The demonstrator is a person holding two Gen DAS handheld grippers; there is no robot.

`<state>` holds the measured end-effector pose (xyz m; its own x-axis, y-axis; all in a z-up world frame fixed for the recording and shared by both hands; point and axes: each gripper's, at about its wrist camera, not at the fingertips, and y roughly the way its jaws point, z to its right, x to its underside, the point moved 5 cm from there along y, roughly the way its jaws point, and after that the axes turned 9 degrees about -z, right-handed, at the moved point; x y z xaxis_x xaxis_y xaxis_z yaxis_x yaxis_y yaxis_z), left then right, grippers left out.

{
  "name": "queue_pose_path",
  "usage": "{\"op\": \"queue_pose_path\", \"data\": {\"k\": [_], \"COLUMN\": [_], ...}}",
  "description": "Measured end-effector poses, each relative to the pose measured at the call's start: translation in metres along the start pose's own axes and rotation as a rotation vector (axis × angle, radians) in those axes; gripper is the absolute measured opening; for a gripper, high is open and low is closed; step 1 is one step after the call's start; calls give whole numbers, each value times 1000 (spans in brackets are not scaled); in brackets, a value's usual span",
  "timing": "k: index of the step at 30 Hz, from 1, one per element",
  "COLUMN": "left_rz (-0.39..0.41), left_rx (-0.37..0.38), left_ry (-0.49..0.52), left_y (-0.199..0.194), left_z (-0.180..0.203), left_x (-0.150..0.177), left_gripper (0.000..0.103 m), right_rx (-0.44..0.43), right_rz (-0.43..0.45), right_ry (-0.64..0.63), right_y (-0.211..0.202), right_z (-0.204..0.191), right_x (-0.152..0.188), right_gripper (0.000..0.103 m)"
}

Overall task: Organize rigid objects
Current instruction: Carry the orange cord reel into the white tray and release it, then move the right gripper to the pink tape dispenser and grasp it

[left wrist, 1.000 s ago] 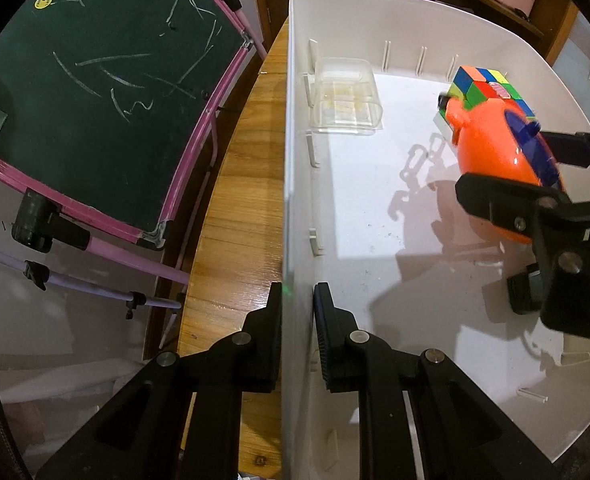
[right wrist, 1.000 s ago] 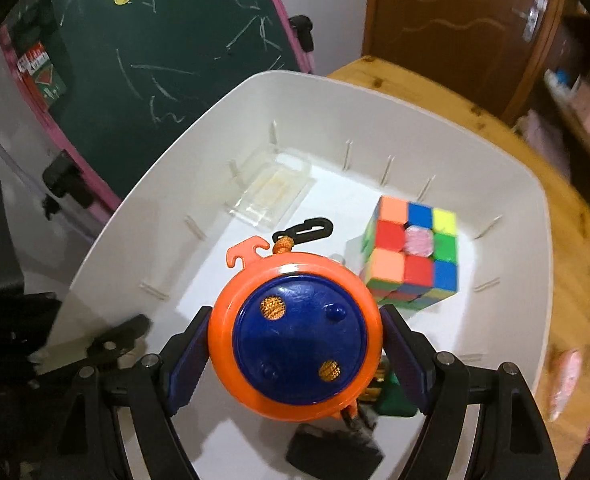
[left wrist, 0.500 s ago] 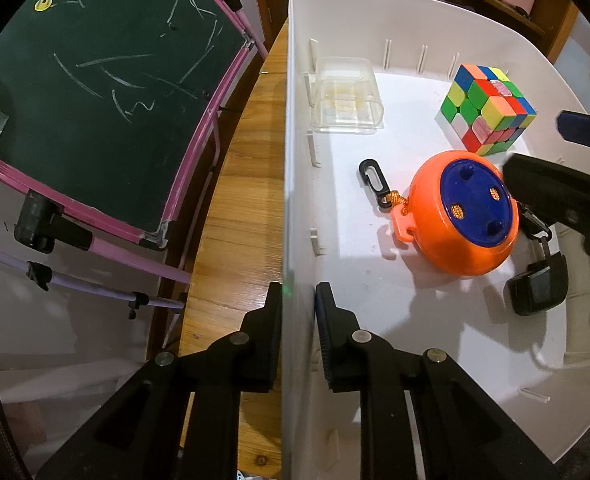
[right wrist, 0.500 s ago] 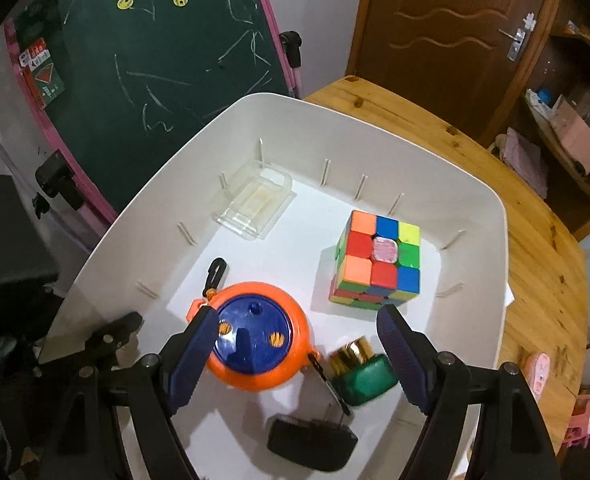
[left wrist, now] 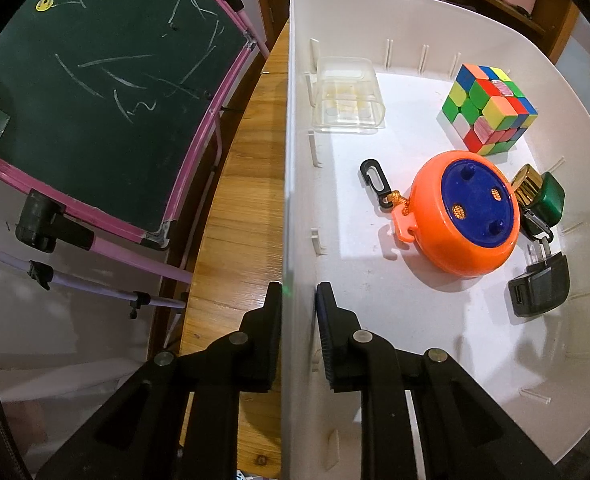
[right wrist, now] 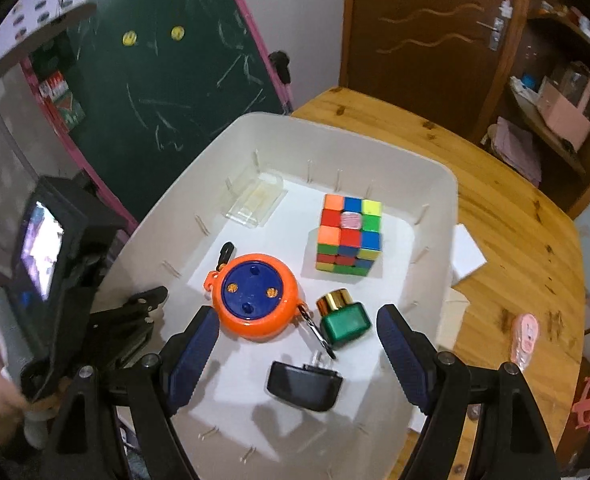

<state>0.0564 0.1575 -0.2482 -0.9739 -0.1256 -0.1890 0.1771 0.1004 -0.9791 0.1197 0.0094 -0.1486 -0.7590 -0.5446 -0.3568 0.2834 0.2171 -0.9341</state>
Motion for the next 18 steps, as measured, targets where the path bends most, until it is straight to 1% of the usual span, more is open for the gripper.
{"op": "queue_pose_path", "data": {"k": [5, 9, 13, 15, 18], "left_rz": [0, 0, -2, -5, -13], "left_rx": [-6, -9, -13, -16, -18], "left_ry": [2, 5, 12, 15, 18], "left_y": [0, 0, 0, 1, 2], "left_z": [0, 0, 1, 0, 1], "left_x": [0, 1, 0, 0, 0], "left_gripper": [22, 22, 22, 22, 22], "right_rx": [51, 83, 181, 249, 299], "right_rz": [61, 103, 134, 137, 134], "right_ry": [62, 151, 236, 291, 359], "right_y": [-29, -49, -64, -66, -64], "right_z": [28, 64, 102, 125, 153], "right_x": [10, 21, 32, 37, 42], "right_gripper": [81, 81, 81, 81, 81]}}
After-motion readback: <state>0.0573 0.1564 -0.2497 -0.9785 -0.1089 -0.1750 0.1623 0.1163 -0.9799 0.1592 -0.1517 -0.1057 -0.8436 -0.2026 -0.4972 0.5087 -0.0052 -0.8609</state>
